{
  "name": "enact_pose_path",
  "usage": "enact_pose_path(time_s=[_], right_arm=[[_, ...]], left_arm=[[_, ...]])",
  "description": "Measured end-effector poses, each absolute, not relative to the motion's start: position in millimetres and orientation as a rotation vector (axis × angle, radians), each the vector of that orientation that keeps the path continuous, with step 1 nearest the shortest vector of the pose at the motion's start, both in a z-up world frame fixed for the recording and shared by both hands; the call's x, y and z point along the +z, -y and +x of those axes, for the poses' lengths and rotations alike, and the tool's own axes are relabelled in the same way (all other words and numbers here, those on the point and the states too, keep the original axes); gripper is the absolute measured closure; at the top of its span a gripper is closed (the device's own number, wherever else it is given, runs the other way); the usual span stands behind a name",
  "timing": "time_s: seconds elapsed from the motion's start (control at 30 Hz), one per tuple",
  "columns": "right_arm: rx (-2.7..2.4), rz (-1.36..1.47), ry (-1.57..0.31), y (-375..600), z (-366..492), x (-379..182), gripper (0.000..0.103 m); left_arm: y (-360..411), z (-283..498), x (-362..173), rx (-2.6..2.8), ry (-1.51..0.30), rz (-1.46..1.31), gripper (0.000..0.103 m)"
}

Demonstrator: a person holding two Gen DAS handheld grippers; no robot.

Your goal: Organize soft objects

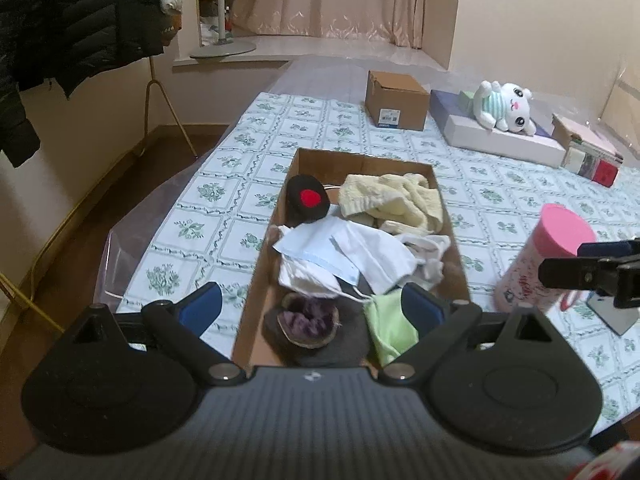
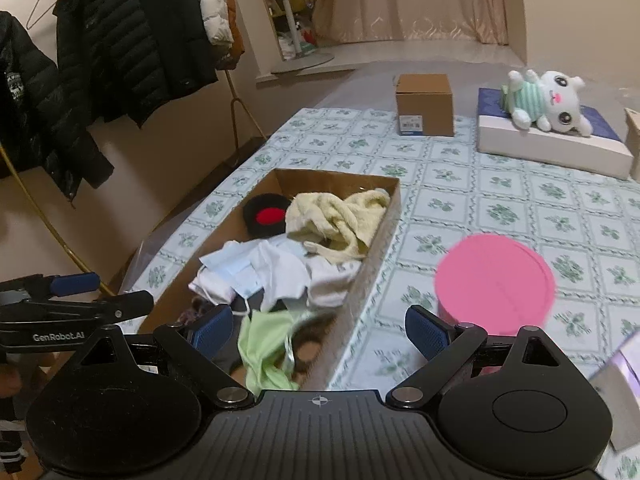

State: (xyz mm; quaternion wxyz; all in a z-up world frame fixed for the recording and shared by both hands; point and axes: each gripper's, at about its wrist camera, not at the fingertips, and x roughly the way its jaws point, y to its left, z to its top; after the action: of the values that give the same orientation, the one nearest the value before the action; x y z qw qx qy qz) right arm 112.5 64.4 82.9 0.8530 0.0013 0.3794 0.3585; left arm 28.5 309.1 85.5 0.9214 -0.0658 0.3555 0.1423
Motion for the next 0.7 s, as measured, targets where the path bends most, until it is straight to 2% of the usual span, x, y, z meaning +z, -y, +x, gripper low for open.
enact_pose_path(time_s=[0.7], right_arm=[[0.682, 0.023, -0.82, -1, 27, 61, 0.01]], left_arm=[[-232, -49, 89, 0.305, -0.678, -0.1, 0.009]])
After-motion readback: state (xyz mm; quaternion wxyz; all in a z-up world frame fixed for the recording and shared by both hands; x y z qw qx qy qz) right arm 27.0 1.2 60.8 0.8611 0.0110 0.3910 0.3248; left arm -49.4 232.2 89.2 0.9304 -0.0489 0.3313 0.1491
